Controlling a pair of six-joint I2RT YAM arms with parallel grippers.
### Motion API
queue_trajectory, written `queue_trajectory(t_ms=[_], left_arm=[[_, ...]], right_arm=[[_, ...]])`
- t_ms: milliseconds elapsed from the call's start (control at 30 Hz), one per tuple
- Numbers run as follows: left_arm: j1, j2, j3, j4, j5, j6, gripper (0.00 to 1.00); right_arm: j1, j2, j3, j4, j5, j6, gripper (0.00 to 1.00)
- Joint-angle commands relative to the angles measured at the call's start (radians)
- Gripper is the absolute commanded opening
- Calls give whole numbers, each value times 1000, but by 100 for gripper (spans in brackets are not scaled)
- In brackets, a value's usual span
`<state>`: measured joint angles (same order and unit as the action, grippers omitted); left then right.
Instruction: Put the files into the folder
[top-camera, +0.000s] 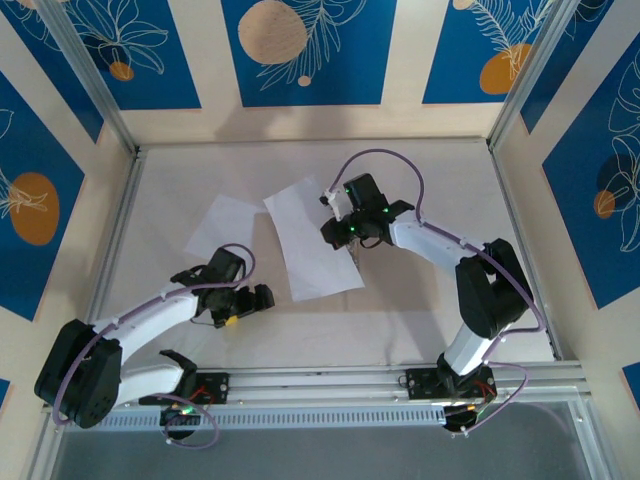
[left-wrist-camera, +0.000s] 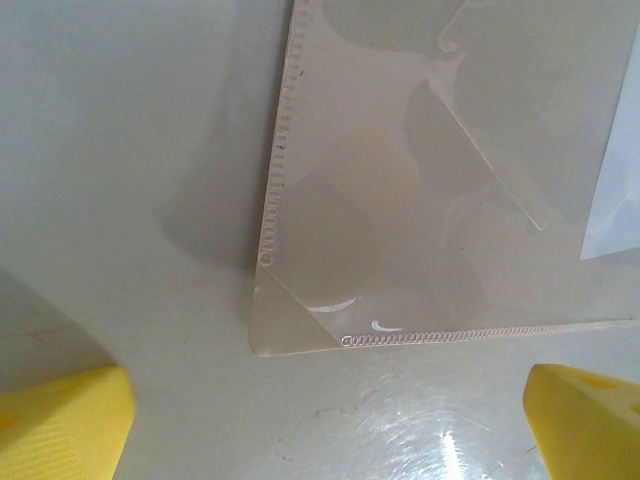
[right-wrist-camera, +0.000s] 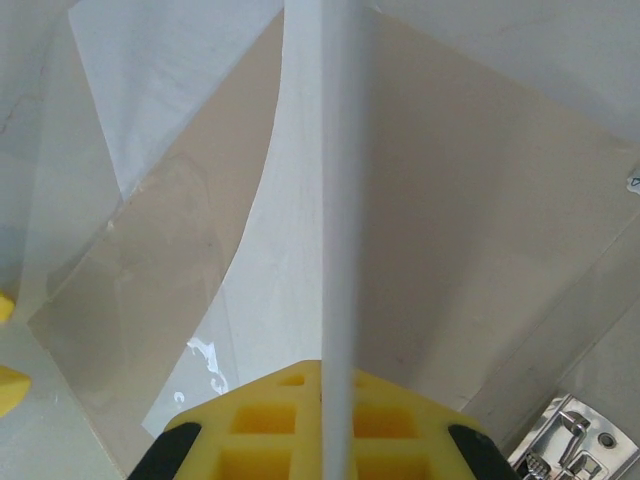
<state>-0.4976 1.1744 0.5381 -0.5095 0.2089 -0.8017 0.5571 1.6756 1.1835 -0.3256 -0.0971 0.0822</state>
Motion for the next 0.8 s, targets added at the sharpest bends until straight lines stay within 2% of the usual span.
queue_trajectory(t_ms=[0,767], left_arm=[[13,-16,-12,-16,6,9,100],[13,-41,-10,-48,4,17,100]], right_arm=[[5,21,9,25,-35,44,0],[-3,71,-53,157,-119,164,0]])
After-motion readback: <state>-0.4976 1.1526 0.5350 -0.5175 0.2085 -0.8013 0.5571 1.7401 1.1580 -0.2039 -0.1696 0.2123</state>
